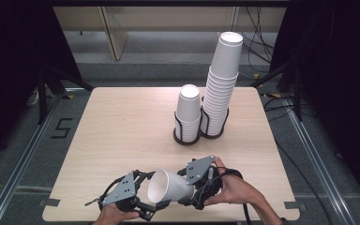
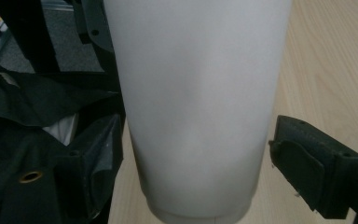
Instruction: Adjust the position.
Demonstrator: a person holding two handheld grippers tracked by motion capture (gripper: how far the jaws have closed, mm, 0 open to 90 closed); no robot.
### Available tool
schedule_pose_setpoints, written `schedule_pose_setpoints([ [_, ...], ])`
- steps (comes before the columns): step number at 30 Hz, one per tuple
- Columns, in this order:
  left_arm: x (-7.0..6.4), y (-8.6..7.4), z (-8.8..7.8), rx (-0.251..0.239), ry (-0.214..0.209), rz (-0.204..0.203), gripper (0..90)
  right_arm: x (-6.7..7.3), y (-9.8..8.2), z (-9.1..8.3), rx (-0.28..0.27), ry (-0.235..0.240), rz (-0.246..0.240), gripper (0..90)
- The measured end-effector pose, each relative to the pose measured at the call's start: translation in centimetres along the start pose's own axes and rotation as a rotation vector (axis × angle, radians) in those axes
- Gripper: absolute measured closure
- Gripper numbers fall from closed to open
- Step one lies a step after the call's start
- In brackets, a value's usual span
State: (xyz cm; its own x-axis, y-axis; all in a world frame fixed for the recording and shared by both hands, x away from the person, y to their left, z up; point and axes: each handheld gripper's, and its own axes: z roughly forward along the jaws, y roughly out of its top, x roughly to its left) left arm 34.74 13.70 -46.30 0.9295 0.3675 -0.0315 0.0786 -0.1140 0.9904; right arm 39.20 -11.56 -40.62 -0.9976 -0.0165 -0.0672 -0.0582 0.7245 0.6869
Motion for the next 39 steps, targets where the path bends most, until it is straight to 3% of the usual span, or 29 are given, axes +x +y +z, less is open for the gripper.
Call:
schedule_pose_setpoints([
  [1, 0.0, 0.0, 0.1, -0.013, -0.002, -0.002, 12.8, 0.0, 0.0, 0.1, 0.005, -0.018, -0.009, 16.6],
  [2, -0.1, 0.1, 0.0, 0.006, 0.008, 0.003, 12.9, 0.0, 0.1, 0.2, 0.006, -0.019, -0.013, 16.6],
  [9, -0.2, 0.3, 0.0, -0.005, 0.013, 0.006, 13.4, 0.4, 0.4, 1.3, 0.020, -0.019, -0.014, 15.8],
  [10, -0.2, 0.3, 0.1, -0.014, 0.011, 0.005, 13.4, 0.5, 0.4, 1.4, 0.023, -0.020, -0.017, 16.3],
  [11, -0.3, 0.4, 0.0, -0.003, 0.016, 0.001, 13.6, 0.5, 0.4, 1.8, 0.022, -0.027, -0.018, 22.1],
  [13, -0.4, 0.5, 0.0, -0.016, 0.023, -0.008, 13.3, 0.4, 0.3, 1.9, 0.018, -0.025, -0.018, 22.5],
  [16, -0.2, 0.4, -0.1, -0.058, 0.035, -0.030, 10.5, 0.4, 0.4, 1.8, -0.018, -0.027, -0.013, 22.7],
  [18, 0.0, 0.3, -0.1, -0.097, 0.038, -0.085, 8.0, 0.2, 0.4, 1.7, -0.048, -0.036, -0.006, 22.7],
  [19, 0.1, 0.2, -0.1, -0.106, 0.041, -0.099, 4.3, 0.2, 0.4, 1.7, -0.094, -0.011, 0.027, 22.7],
  [21, 0.1, 0.1, -0.1, -0.114, 0.064, -0.088, 2.8, 0.2, 0.5, 1.7, -0.107, -0.012, 0.032, 22.7],
  [25, -0.2, 0.1, 0.1, -0.120, 0.066, -0.074, 7.4, 0.2, 0.4, 2.1, -0.134, 0.001, 0.057, 22.7],
  [34, 0.0, 0.1, 0.0, -0.138, 0.077, -0.113, 14.3, 0.0, 0.2, 3.0, -0.187, 0.021, 0.109, 22.0],
  [39, 0.3, 0.3, -0.4, -0.155, 0.101, -0.128, 14.6, 0.0, 0.1, 2.9, -0.195, -0.019, 0.120, 22.5],
])
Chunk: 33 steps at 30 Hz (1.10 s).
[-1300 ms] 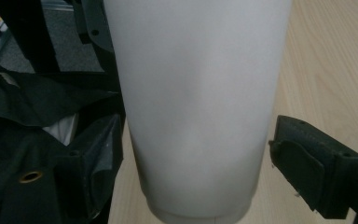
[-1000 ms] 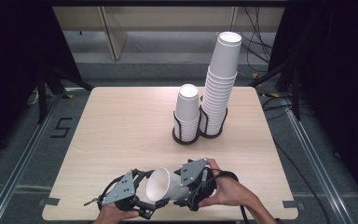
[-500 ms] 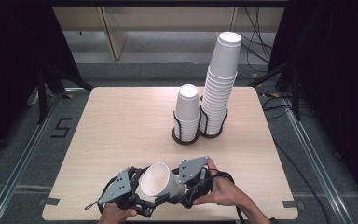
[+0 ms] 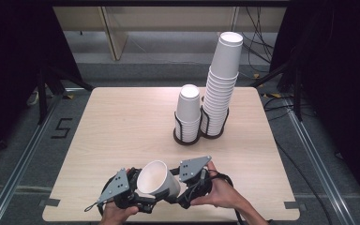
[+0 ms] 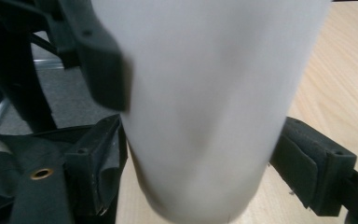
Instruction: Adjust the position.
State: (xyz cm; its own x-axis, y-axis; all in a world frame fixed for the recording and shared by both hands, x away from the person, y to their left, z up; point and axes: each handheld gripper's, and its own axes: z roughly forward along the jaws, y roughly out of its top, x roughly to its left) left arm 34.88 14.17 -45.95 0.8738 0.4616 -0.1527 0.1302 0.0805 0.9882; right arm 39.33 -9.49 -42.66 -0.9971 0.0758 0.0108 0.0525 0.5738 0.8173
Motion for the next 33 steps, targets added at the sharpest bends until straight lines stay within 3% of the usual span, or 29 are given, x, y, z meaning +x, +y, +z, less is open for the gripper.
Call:
schedule_pose_setpoints([
  [4, 0.0, 0.0, 0.0, 0.000, 0.004, 0.008, 13.6, 0.0, -0.2, 0.3, -0.005, 0.005, 0.020, 23.9],
  [6, 0.1, 0.0, 0.0, -0.003, -0.004, -0.009, 13.0, 0.1, -0.2, 0.4, -0.006, 0.009, 0.022, 24.1],
  [8, 0.1, 0.0, 0.1, -0.019, -0.004, -0.026, 11.9, 0.1, -0.3, 0.6, -0.011, 0.019, 0.021, 24.6],
  [11, -0.1, -0.1, 0.2, -0.025, 0.000, -0.020, 10.7, 0.2, -0.4, 0.9, 0.007, 0.019, 0.005, 24.7],
  [19, 0.1, 0.0, 0.0, -0.013, 0.024, -0.032, 13.1, 0.0, -0.9, 1.4, 0.002, 0.042, 0.052, 25.3],
  [21, 0.3, 0.2, -0.2, -0.001, 0.055, -0.013, 13.5, -0.1, -1.1, 1.4, 0.007, 0.050, 0.071, 27.2],
  [22, 0.4, 0.2, -0.3, 0.001, 0.070, -0.004, 13.8, -0.4, -1.3, 1.4, 0.005, 0.031, 0.082, 22.2],
  [24, 0.7, 0.3, -0.5, 0.016, 0.105, 0.011, 13.9, -0.5, -1.4, 1.3, 0.013, 0.021, 0.085, 21.9],
  [28, 1.6, 0.3, -0.9, 0.047, 0.198, 0.038, 14.1, -1.1, -1.6, 0.5, 0.005, -0.021, 0.112, 21.9],
  [30, 2.0, 0.4, -1.2, 0.065, 0.252, 0.070, 14.0, -1.5, -1.8, 0.2, 0.006, -0.039, 0.126, 22.4],
  [33, 2.8, 0.4, -1.7, 0.071, 0.318, 0.062, 13.9, -1.8, -2.2, -0.1, 0.018, -0.078, 0.144, 23.0],
])
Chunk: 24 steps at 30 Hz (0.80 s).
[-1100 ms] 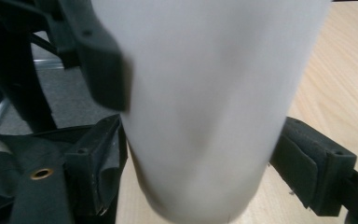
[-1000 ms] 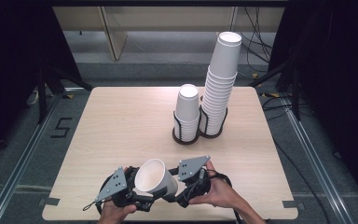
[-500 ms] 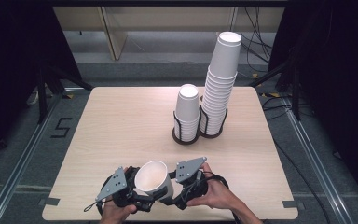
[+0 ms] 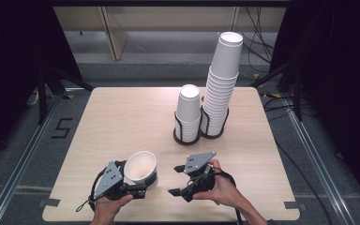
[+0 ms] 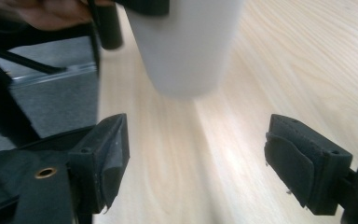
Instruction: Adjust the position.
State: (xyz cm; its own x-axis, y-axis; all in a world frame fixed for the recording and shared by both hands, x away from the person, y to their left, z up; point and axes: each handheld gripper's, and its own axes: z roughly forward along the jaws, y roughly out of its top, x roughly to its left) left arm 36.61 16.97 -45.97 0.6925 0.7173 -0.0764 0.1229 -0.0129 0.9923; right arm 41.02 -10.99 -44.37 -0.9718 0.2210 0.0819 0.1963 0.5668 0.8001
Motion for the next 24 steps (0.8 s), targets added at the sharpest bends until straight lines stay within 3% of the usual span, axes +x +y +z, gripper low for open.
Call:
schedule_pose_setpoints([
  [8, 1.8, -0.3, -0.3, 0.036, 0.134, -0.001, 13.7, -0.5, -0.4, -0.5, 0.007, -0.049, 0.017, 23.8],
  [24, 4.2, -0.7, 0.3, 0.060, 0.247, 0.003, 13.6, -0.9, -1.7, -1.7, -0.001, -0.109, 0.054, 23.2],
])
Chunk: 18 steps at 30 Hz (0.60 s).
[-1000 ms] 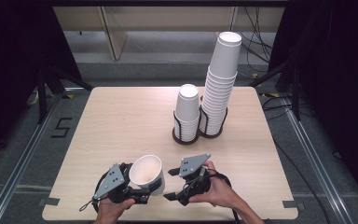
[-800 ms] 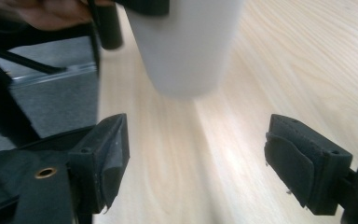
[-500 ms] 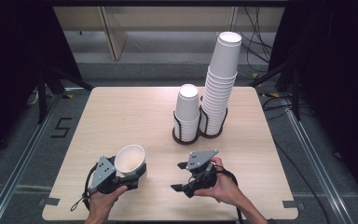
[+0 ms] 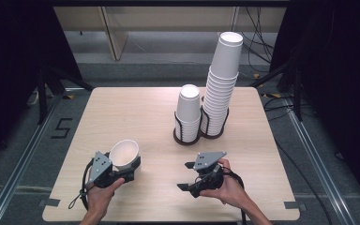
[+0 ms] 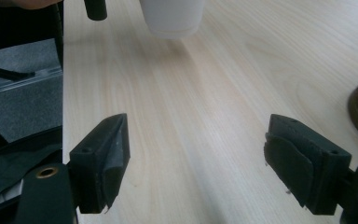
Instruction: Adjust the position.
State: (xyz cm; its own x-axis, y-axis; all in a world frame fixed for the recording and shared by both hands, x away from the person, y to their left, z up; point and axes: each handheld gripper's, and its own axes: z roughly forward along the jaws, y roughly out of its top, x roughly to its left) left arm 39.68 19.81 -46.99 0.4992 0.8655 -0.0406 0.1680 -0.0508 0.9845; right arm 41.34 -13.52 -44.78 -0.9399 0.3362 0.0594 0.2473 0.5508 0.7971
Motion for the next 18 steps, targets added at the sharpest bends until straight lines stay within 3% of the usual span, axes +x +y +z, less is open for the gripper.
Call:
schedule_pose_setpoints([
  [3, 0.3, 0.0, 0.5, 0.010, 0.011, -0.024, 13.6, -0.2, -0.3, -0.3, -0.014, -0.016, 0.003, 23.2],
  [14, 1.6, 0.3, 2.3, 0.001, 0.037, -0.016, 13.5, 0.0, -1.3, -1.2, 0.002, -0.049, 0.017, 22.7],
  [18, 2.1, 0.6, 2.9, 0.020, 0.047, -0.019, 13.4, 0.1, -1.6, -1.4, -0.004, -0.060, 0.014, 22.6],
])
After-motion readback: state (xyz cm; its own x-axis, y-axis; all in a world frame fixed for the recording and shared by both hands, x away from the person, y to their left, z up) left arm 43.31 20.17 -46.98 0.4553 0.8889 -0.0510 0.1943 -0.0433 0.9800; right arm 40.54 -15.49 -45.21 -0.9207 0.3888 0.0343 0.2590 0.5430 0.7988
